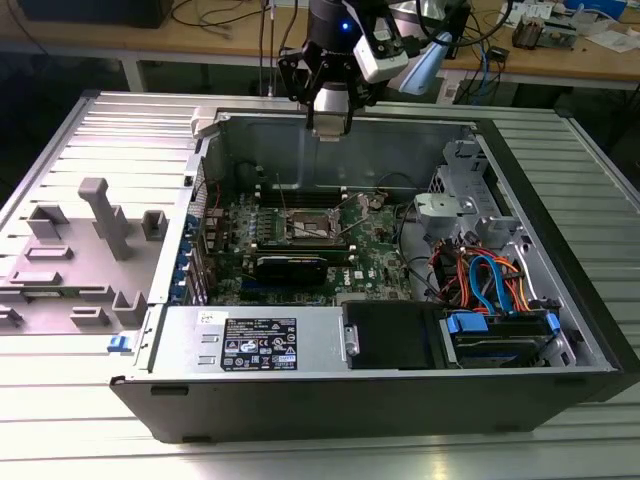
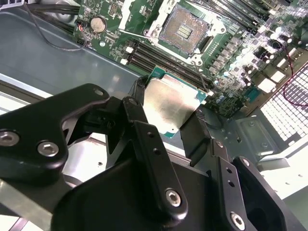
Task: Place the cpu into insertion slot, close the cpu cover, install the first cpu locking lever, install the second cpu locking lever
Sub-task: 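Place the cpu into insertion slot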
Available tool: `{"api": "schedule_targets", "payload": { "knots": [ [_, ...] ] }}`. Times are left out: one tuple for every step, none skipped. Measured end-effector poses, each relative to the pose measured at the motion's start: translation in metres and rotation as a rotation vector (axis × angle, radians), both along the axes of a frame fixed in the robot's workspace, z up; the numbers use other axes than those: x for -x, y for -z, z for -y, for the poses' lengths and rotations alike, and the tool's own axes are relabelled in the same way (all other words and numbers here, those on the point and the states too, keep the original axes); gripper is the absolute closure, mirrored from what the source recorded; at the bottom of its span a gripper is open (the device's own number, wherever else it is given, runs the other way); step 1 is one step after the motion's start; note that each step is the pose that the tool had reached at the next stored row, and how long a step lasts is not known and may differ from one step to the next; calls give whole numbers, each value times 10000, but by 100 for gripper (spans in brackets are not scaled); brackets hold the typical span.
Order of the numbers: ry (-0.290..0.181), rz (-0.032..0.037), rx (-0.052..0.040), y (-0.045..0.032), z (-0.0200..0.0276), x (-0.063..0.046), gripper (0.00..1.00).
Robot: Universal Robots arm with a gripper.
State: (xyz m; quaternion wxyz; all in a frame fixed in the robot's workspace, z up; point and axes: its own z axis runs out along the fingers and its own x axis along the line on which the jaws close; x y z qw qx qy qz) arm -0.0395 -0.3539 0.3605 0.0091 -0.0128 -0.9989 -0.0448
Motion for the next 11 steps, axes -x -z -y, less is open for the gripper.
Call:
{"api": "schedule_targets", "payload": {
  "knots": [
    [0,0,-1,0,1,0,46],
    [0,0,0,0,3,0,46],
    [-1,0,2,0,7,0,46],
    [-1,-1,2,0,10,0,46],
    [-1,0,0,0,13,0,46],
    [1,1,0,1,16,0,46],
    [1,0,1,0,17,0,46],
    [0,0,2,0,20,0,46],
    [0,0,1,0,21,0,46],
    [0,0,1,0,23,0,46],
    [0,0,1,0,24,0,46]
  ]
}}
